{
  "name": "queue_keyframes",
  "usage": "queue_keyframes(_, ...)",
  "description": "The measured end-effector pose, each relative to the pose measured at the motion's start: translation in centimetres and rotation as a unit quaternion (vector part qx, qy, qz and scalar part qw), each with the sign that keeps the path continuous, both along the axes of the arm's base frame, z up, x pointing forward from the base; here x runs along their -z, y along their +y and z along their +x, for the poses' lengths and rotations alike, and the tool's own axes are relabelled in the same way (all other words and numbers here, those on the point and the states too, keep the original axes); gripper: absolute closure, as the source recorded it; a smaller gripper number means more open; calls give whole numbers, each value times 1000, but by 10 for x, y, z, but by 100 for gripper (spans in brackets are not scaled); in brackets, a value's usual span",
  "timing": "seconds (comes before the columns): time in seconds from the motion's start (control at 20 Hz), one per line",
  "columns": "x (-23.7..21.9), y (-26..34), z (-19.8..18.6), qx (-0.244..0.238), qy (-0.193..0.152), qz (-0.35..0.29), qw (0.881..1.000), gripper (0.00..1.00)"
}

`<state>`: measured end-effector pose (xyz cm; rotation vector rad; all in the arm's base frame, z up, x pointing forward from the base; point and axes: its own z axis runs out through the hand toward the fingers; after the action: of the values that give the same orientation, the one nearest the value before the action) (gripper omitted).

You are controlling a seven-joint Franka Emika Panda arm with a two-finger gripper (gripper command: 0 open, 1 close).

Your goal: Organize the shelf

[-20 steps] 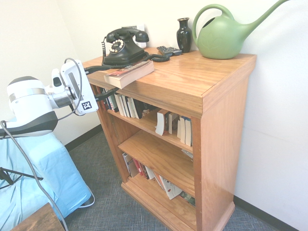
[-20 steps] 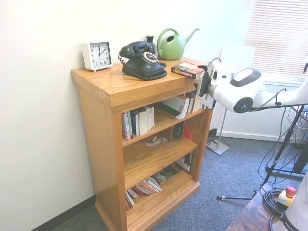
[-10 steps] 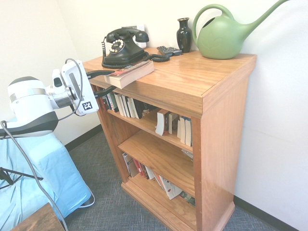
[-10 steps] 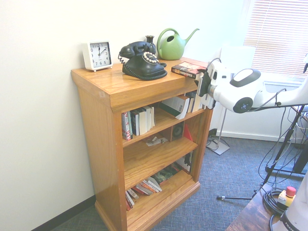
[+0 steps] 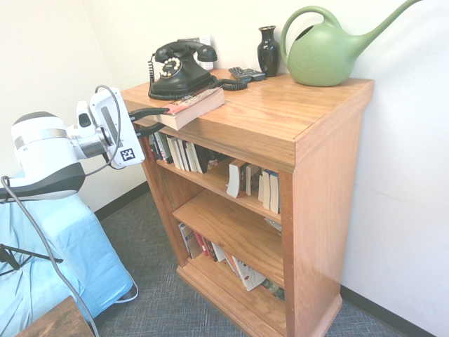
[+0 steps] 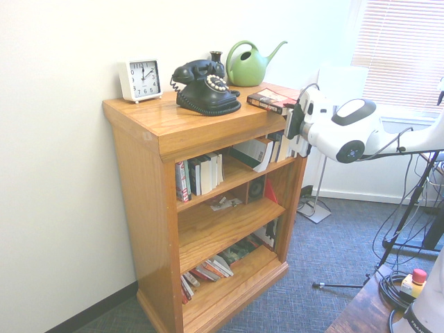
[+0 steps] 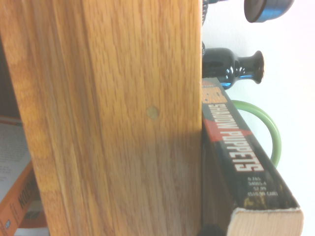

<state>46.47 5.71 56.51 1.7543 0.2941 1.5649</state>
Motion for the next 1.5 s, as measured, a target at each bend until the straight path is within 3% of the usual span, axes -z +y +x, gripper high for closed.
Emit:
queue_keyframes(0.45,0,5,-1,-5,-6,12,1000,100)
queue_keyframes(0.65,-12,12,-2,2,-8,56,998,100)
queue_keyframes(1.0,-108,-12,-67,7,-20,144,989,100)
queue_keyframes(1.5,-99,-41,-122,21,32,263,964,100)
